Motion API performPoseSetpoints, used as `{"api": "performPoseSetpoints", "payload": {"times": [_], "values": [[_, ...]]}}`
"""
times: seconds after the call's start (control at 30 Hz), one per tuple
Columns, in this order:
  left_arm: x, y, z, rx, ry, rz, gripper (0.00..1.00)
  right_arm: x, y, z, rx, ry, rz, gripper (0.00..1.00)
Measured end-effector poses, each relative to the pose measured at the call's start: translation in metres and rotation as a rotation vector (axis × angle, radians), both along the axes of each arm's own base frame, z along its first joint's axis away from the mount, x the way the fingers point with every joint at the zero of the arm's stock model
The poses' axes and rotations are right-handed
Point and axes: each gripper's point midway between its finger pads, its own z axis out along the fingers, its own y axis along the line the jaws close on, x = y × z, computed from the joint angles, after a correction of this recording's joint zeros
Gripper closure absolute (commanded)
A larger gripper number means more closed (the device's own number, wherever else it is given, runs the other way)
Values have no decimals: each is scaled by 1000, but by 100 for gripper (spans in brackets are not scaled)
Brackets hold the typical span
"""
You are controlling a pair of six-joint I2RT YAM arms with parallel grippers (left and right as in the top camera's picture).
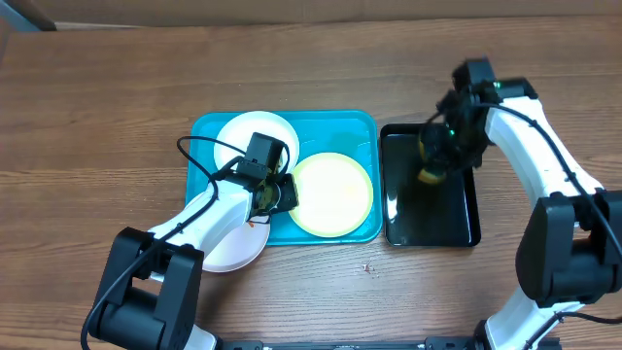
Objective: Clean dirty plates on tray and stack at the side
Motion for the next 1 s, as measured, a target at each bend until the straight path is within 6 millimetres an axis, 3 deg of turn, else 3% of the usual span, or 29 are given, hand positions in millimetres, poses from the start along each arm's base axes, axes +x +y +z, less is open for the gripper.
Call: {"api": "performPoseSetpoints", "payload": {"times": [0.07, 0.2, 0.33, 0.43, 0.57, 0.73, 0.8, 0.83, 0.87, 1.0], "values": [[0, 0, 0, 1, -1, -4, 96, -6, -8, -25, -10, 6, -18, 96], [-1, -1, 0, -5, 2, -8, 96, -20, -10, -55, -15, 16, -17, 93], [-9, -2, 3, -7, 50, -28, 96, -21, -10, -61, -14, 12, -18, 86], [-6, 0, 16, 17, 59, -33, 96, -25, -11, -60, -13, 32, -36, 83], [6, 10, 54, 85, 7, -21, 96, -27, -17, -49, 28, 73, -82, 79], [28, 11, 109, 103, -97, -20, 96, -8, -36, -26, 64, 44, -159, 41], [37, 9, 130, 99, -139, -22, 96, -5, -42, -23, 69, 32, -171, 32], [43, 7, 142, 95, -169, -22, 96, -5, -45, -22, 70, 39, -186, 22], [51, 5, 156, 88, -203, -25, 96, -9, -45, -22, 72, 52, -187, 21], [62, -3, 181, 92, -274, -32, 96, -12, -41, -23, 73, 62, -174, 18]]}}
